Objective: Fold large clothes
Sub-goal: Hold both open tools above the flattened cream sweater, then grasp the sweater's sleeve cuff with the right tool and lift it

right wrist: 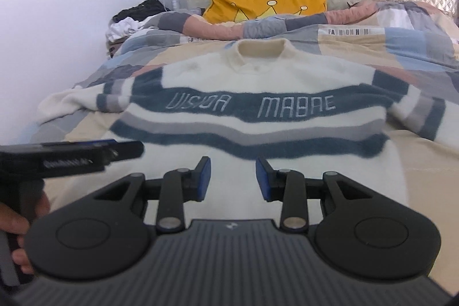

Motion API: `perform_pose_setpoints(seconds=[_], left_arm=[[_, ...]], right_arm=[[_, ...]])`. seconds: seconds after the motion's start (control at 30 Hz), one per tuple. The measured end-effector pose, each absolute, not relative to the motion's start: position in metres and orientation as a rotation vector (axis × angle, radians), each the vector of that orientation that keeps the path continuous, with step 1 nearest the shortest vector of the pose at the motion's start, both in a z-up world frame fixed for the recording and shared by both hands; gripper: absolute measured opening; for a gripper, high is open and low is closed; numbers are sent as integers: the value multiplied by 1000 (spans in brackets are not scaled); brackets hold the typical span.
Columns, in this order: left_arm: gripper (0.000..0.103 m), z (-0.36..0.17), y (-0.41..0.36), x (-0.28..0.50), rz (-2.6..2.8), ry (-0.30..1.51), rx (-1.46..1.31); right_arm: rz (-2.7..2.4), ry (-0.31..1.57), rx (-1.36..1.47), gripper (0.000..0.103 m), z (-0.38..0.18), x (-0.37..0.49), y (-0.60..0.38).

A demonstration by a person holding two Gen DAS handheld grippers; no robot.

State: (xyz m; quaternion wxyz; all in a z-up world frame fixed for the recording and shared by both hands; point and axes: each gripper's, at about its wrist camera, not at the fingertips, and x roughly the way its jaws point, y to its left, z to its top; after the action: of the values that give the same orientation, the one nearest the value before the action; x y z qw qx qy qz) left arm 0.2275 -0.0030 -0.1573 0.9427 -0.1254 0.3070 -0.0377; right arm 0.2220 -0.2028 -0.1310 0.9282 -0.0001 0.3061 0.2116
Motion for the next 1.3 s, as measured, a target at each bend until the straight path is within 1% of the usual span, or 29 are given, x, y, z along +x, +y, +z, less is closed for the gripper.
perform_pose_setpoints(seconds=[0.13,0.27,0.47,0.7,0.8,0.87,1.03,1.13,1.2,1.23,1.27,1.3], left_arm=[[60,-163,-12,217,-68,659,-245],[60,-167,-13,219,-49,673,-252],[60,-177,-6,232,-8,711,-276],[60,-187,-1,255,-4,737,-310],[60,-190,0,260,-3,744,-315],[60,-192,2,262,-6,749,-336],[60,-195,6,270,-6,748,-357],[60,-197,6,273,-9,745,-369],[60,-198,6,275,-12,745,-375],[60,-198,6,275,-14,745,-376],[60,-199,5,277,-15,747,-374],[60,-199,5,276,-15,748,-373]], right_arm=[[460,603,-54,37,-129,210,-214],[455,626,9,37,-143,220,-229],[311,742,57,37,-164,245,-245],[67,638,183,37,-156,290,-319],[-63,603,284,37,-158,301,-367],[-130,586,379,39,-161,302,-396],[-284,524,663,40,-177,298,-471],[-381,504,751,40,-188,290,-500],[-415,494,862,50,-198,284,-518],[-423,480,938,66,-206,281,-526],[-428,464,996,77,-212,279,-532],[-441,449,1046,77,-218,276,-535]])
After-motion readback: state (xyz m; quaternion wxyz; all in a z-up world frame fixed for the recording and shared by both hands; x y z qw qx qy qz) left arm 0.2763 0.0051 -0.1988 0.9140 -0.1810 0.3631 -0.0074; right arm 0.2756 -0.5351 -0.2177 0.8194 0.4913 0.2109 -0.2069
